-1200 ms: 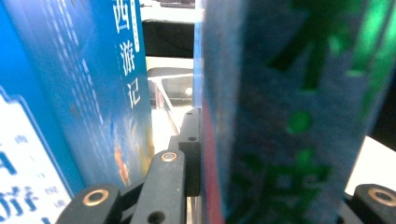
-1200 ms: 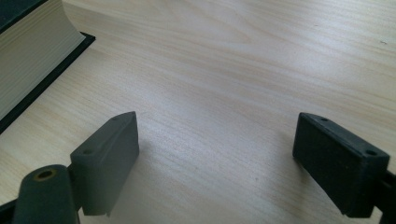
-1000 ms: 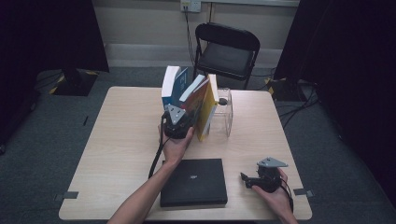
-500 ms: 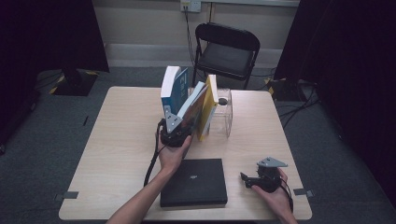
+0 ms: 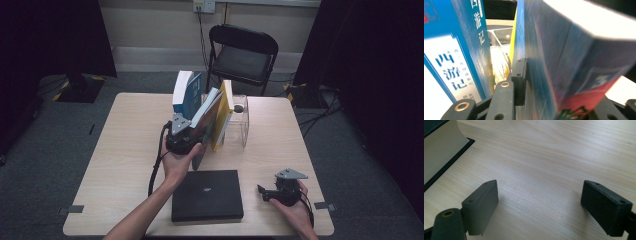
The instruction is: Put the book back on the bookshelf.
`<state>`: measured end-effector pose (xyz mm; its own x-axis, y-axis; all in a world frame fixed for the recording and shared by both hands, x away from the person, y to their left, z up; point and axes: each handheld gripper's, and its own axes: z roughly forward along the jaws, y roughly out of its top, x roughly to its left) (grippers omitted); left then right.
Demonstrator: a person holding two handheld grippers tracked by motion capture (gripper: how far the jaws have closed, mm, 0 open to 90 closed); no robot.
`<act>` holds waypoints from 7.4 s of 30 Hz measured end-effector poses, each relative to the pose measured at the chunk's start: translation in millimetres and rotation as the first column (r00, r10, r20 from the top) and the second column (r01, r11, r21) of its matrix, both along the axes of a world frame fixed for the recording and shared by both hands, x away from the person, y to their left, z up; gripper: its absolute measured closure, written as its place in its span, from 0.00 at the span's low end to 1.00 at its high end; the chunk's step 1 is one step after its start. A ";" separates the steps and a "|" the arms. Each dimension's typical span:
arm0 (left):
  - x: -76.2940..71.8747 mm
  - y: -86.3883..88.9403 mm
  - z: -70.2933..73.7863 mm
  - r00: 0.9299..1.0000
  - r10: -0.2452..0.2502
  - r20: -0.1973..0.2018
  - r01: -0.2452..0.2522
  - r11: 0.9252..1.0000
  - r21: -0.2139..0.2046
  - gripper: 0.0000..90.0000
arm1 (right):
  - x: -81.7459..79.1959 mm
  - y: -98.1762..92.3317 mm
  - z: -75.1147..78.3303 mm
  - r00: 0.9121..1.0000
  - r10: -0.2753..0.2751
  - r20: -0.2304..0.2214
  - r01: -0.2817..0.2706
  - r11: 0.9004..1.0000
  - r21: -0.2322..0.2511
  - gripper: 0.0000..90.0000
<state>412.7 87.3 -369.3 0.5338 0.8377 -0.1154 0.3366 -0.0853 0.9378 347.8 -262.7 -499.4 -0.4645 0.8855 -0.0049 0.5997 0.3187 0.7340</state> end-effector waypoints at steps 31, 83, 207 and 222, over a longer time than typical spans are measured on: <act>61.8 -10.4 95.1 0.824 0.009 -0.566 0.181 0.943 0.279 0.73 | 0.2 0.6 -0.1 1.000 -0.004 0.001 0.004 1.000 0.000 0.16; 125.8 -30.5 93.1 0.813 0.148 -0.562 0.001 0.967 0.256 0.81 | 0.3 0.6 0.0 1.000 0.001 0.000 -0.001 1.000 0.003 0.16; -60.2 69.1 -103.1 0.960 -0.191 -0.206 0.232 0.951 0.203 0.35 | 130.7 156.8 132.5 0.958 0.015 0.285 -0.049 0.993 0.110 0.83; -60.0 69.6 -103.4 0.959 -0.193 -0.206 0.234 0.951 0.200 0.35 | 120.0 158.7 131.1 0.928 -0.060 0.369 0.024 0.995 0.101 0.85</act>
